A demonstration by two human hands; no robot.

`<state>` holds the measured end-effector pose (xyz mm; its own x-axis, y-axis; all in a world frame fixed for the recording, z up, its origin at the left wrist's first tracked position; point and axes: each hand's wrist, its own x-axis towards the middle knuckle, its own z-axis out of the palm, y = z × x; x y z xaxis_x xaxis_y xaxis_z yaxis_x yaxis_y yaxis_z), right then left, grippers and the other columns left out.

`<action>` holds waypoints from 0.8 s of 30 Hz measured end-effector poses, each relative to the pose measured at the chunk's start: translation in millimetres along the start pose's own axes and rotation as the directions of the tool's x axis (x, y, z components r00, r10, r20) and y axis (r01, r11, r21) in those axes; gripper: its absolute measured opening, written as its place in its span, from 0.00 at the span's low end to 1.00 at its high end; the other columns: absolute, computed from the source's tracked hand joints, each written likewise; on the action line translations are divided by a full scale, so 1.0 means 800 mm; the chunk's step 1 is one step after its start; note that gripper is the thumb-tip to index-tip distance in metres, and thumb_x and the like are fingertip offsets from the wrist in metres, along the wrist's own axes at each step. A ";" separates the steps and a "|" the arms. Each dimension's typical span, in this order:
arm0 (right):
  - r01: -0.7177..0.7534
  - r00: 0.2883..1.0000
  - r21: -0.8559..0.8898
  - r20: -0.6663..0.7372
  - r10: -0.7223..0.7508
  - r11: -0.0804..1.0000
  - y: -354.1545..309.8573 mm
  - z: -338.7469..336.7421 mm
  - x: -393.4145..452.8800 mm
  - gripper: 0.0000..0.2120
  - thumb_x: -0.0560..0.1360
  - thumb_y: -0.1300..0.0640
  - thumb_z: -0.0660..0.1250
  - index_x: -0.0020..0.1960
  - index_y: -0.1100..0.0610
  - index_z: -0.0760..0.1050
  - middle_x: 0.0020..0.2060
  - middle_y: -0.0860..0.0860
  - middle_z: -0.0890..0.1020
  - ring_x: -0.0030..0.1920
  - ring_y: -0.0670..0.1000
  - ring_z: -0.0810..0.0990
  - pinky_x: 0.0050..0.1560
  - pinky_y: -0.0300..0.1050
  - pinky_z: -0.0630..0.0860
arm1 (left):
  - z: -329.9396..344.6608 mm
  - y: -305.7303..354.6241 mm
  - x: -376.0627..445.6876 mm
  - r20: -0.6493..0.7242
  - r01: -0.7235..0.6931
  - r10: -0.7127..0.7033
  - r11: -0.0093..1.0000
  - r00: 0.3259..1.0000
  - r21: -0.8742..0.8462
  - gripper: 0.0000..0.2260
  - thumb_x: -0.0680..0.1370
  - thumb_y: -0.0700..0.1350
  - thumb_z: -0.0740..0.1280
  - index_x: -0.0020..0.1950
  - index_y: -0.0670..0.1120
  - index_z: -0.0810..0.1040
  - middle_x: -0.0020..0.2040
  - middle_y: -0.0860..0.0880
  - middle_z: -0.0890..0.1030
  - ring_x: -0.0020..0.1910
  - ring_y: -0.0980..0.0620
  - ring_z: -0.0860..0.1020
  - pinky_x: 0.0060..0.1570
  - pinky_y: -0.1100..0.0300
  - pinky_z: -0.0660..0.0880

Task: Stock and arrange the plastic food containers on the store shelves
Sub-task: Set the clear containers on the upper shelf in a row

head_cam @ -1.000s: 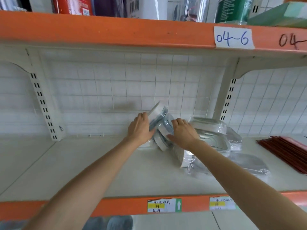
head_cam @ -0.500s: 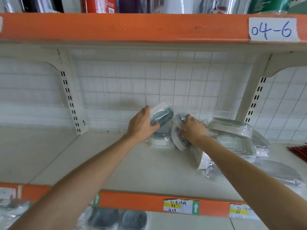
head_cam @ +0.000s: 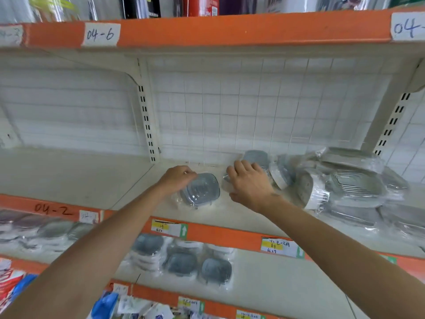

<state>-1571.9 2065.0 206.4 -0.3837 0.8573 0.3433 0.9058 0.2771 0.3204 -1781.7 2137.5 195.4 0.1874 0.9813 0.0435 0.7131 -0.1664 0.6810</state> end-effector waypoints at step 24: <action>-0.082 0.829 0.234 0.556 -0.064 0.969 0.034 0.056 -0.005 0.46 0.67 0.56 0.71 0.76 0.46 0.48 0.75 0.52 0.53 0.73 0.55 0.53 0.67 0.54 0.58 | 0.028 -0.020 -0.008 0.185 0.036 -0.121 0.912 0.975 0.408 0.38 0.66 0.54 0.77 0.69 0.41 0.65 0.64 0.44 0.66 0.63 0.46 0.68 0.61 0.56 0.68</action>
<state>-1538.0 2088.1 174.2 -0.2759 0.9340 -0.2269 0.9512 0.2993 0.0754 -1779.1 2131.8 168.3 0.2214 0.9593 -0.1755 0.9329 -0.1559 0.3247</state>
